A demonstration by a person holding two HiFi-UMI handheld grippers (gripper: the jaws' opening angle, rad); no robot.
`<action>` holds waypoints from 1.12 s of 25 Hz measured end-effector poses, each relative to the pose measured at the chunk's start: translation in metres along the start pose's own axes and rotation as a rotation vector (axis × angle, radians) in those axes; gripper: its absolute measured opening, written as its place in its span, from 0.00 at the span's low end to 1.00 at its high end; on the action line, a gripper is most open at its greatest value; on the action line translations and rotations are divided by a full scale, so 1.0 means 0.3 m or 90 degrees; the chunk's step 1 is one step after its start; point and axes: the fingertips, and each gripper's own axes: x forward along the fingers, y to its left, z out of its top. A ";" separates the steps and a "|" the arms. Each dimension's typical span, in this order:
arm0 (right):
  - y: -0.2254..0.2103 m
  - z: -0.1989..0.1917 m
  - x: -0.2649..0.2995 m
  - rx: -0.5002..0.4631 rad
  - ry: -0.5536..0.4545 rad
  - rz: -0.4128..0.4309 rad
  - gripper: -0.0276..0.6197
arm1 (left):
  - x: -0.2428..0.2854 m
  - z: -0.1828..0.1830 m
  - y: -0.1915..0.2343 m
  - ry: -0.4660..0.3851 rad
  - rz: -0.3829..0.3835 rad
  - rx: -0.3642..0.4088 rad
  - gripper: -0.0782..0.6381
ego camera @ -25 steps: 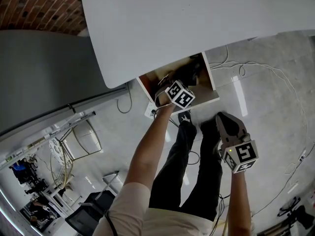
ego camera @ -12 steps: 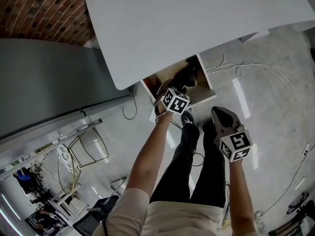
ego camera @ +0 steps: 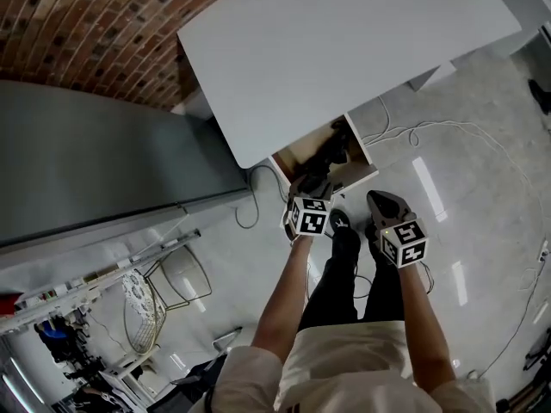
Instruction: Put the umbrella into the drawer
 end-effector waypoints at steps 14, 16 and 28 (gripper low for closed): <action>0.103 0.124 -0.117 0.030 0.022 0.041 0.15 | -0.500 0.127 -0.054 -0.130 0.052 -0.217 0.49; 0.101 0.114 -0.151 0.009 0.029 0.053 0.15 | -0.552 0.141 -0.079 -0.155 0.068 -0.245 0.49; 0.126 0.210 -0.299 -0.121 -0.010 0.130 0.15 | -0.747 0.161 -0.274 -0.240 0.142 -0.260 0.48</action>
